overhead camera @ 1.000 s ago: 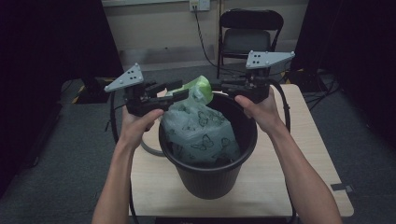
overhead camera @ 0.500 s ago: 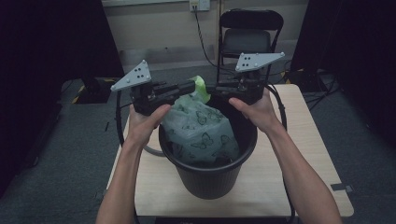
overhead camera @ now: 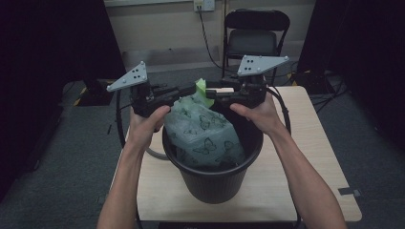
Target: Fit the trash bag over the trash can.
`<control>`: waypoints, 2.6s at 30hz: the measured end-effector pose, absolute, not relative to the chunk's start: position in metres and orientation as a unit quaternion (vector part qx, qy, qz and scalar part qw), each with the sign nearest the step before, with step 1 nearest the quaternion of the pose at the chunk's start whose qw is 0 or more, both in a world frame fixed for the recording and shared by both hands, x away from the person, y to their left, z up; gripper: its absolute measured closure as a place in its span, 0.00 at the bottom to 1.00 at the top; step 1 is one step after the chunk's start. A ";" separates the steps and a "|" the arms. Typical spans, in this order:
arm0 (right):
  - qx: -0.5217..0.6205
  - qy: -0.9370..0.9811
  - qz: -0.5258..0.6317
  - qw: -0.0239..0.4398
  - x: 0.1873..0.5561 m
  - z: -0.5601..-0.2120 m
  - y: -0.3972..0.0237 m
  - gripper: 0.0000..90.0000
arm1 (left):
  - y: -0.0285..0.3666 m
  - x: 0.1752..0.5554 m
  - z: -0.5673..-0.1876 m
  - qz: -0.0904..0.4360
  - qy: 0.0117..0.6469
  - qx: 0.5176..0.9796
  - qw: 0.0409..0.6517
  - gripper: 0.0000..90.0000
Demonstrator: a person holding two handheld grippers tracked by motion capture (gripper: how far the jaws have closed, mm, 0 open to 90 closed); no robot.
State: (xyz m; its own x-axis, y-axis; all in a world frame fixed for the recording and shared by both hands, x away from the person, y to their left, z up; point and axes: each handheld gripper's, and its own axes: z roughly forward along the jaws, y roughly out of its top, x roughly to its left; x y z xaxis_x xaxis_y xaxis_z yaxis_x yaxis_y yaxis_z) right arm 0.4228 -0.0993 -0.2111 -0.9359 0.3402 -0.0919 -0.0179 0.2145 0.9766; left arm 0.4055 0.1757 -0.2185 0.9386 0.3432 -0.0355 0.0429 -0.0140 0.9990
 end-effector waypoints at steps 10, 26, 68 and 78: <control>0.124 0.765 0.609 0.166 0.427 -0.215 -0.106 0.59 | 0.171 0.403 -0.218 0.100 0.119 0.713 0.684 1.00; 0.096 0.768 0.620 0.128 0.431 -0.216 -0.106 1.00 | 0.171 0.402 -0.220 0.105 0.121 0.709 0.686 1.00; 0.076 0.772 0.621 0.113 0.437 -0.218 -0.100 1.00 | 0.179 0.407 -0.226 0.094 0.120 0.706 0.691 1.00; 0.128 0.725 0.674 0.070 0.433 -0.214 -0.124 0.88 | 0.179 0.408 -0.226 0.102 0.128 0.702 0.693 1.00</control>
